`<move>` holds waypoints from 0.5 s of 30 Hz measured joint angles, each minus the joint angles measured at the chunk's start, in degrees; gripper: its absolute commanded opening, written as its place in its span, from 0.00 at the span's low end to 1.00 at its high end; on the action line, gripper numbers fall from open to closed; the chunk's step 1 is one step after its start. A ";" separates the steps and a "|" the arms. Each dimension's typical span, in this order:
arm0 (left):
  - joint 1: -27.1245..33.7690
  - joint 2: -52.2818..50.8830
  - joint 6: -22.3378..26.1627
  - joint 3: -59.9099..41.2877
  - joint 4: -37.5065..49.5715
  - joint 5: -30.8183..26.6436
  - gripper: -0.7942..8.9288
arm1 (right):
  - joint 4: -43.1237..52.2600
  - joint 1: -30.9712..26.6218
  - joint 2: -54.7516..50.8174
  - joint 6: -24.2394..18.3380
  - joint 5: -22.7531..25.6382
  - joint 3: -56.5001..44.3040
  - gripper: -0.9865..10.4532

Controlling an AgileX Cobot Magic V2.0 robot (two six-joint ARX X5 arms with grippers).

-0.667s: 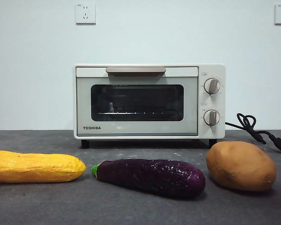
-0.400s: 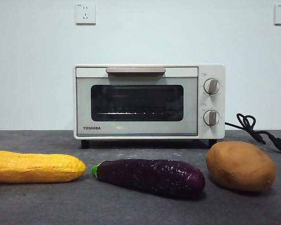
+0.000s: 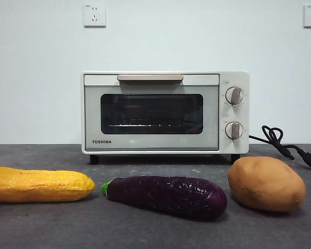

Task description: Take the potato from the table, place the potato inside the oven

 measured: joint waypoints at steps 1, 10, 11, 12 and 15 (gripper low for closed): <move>0.00 0.83 1.46 1.33 -2.05 0.13 0.07 | -2.56 0.24 1.68 -1.44 -0.17 2.29 0.08; -1.25 2.01 8.00 3.96 -7.37 -0.04 0.07 | -10.86 1.64 7.39 -8.39 -0.24 9.33 0.18; -1.25 2.01 8.11 3.96 -7.39 -0.07 0.07 | -10.84 1.64 7.50 -8.59 -0.24 9.33 0.26; -1.27 2.01 8.17 3.96 -7.39 -0.07 0.07 | -10.84 1.64 7.54 -8.61 -0.24 9.33 0.35; -1.27 2.03 8.41 3.96 -7.39 -0.11 0.07 | -10.80 1.64 7.74 -8.59 -0.22 9.33 0.63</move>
